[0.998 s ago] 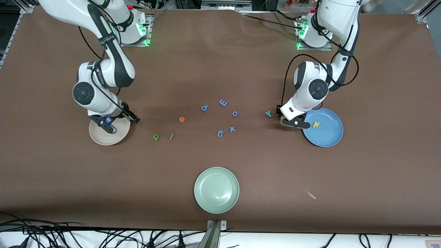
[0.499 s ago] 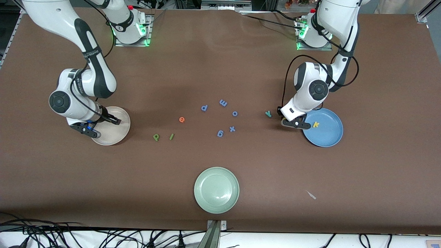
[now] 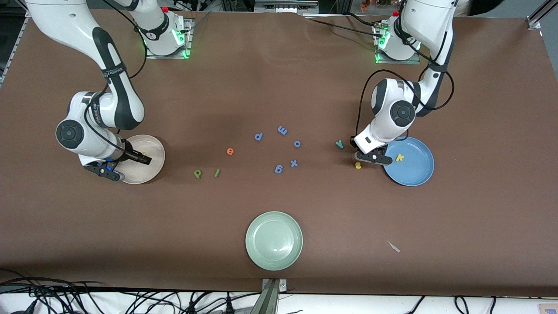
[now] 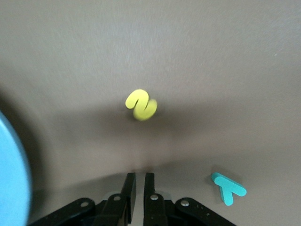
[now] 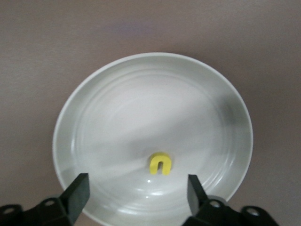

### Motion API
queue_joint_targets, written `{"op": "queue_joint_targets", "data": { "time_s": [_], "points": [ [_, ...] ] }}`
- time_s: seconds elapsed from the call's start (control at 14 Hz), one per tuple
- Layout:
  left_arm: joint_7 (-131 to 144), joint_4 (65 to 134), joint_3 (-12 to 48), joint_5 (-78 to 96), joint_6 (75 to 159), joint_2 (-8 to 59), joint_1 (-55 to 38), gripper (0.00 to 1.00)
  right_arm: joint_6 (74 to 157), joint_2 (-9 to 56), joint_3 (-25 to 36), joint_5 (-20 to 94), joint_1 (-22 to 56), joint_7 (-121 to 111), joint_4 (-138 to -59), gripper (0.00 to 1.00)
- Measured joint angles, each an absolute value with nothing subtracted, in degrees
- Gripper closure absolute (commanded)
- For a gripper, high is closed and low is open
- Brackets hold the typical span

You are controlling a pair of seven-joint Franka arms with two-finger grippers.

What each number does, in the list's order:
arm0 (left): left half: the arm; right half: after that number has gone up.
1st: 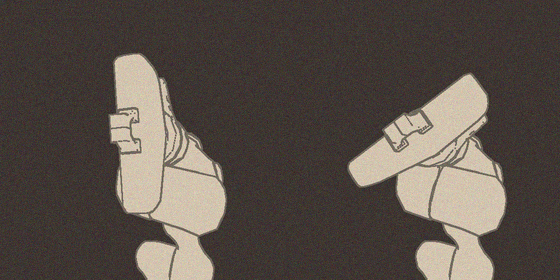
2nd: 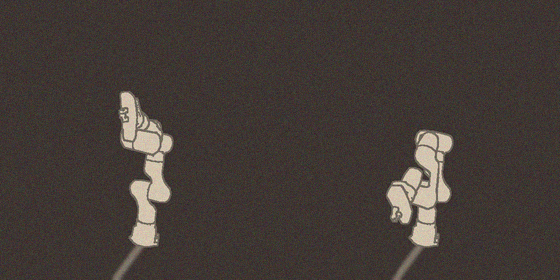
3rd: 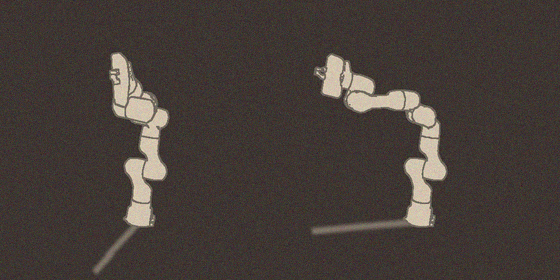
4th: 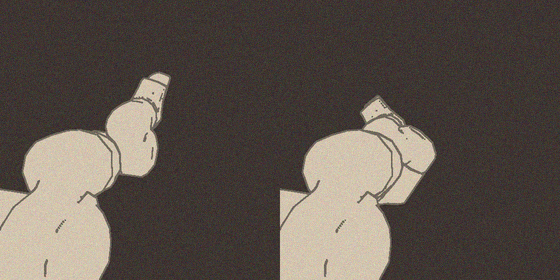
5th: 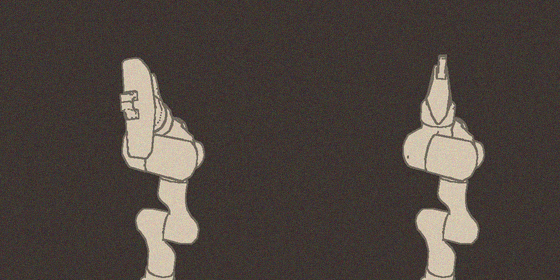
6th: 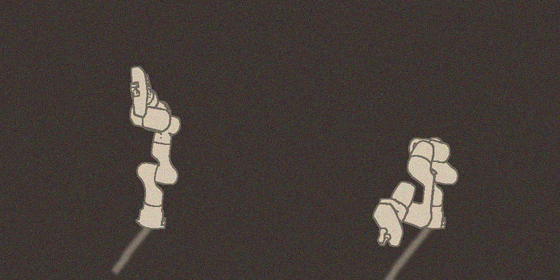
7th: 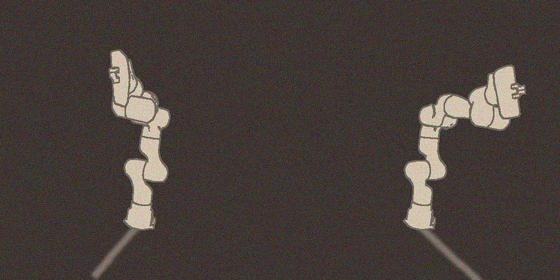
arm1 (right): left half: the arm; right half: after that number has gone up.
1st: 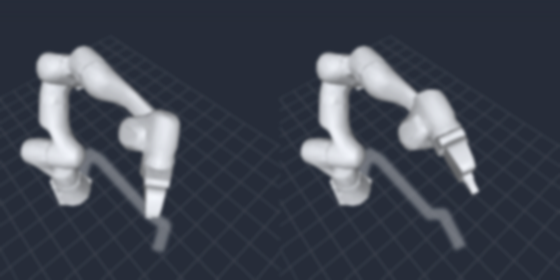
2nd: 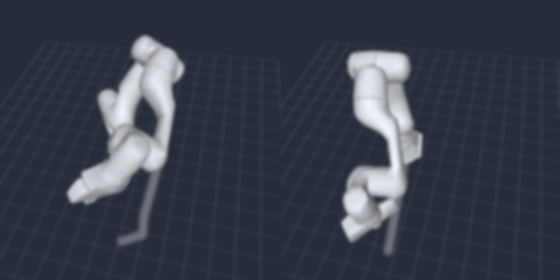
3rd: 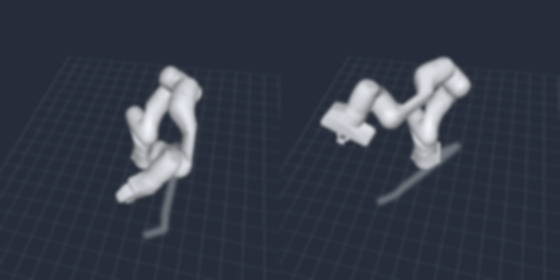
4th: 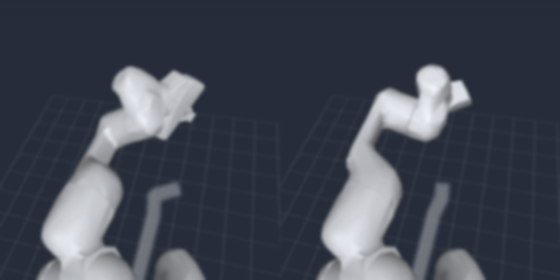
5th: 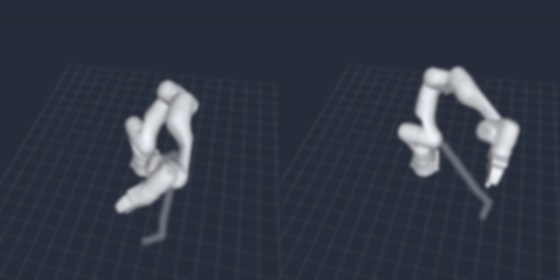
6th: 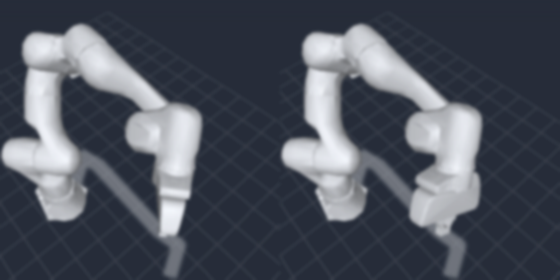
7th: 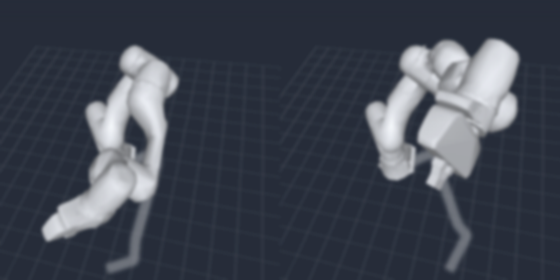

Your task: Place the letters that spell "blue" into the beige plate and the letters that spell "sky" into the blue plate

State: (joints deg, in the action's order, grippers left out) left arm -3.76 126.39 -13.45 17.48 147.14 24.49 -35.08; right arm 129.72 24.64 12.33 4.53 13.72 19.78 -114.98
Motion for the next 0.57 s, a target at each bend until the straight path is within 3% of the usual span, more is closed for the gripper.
{"op": "queue_joint_targets", "data": {
  "time_s": [0.21, 0.43, 0.57],
  "points": [
    [-3.74, 126.27, -14.27, 10.86, 147.13, 23.19, -33.94, 0.86, 122.02, 24.58, 10.96, 4.64, 15.31, 23.02, -109.17, 0.0],
    [-3.8, 126.26, -14.88, 10.39, 147.13, 22.88, -33.3, 0.45, 120.76, 24.99, 8.92, 4.67, 18.56, 27.5, -106.76, 0.0],
    [-3.73, 125.92, -14.86, 10.39, 147.14, 22.66, -33.28, 0.39, 120.76, 25.89, 7.93, 4.67, 21.11, 28.15, -105.93, 0.0]
  ]
}}
